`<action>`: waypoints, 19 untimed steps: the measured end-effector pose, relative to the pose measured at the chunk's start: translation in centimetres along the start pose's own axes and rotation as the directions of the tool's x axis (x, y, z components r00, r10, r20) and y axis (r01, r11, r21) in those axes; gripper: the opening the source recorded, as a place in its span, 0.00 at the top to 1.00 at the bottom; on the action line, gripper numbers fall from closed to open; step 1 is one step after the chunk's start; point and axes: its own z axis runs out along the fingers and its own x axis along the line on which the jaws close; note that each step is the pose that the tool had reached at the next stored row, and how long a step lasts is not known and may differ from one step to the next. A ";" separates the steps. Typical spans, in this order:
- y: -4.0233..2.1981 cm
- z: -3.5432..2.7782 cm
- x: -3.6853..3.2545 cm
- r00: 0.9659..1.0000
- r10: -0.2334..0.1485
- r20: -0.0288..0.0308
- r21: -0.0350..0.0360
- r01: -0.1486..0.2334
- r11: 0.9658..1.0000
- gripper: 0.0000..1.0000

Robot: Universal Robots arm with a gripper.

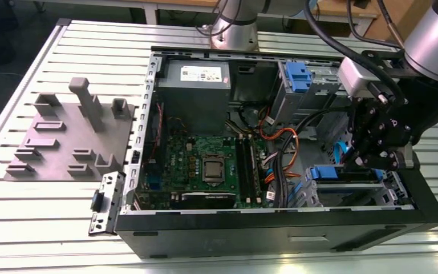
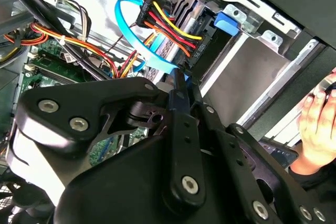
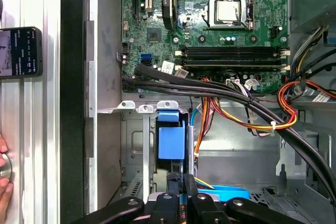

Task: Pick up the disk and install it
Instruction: 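Insert the second disk wire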

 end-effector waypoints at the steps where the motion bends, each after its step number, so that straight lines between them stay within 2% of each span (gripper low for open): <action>1: -0.01 0.03 0.02 1.000 0.000 0.000 0.001 0.000 1.000 0.84; 7: 0.00 0.21 0.04 1.000 0.000 0.000 0.004 0.000 1.000 0.84; 19: -0.08 0.80 0.06 1.000 0.001 0.000 0.004 -0.001 1.000 0.84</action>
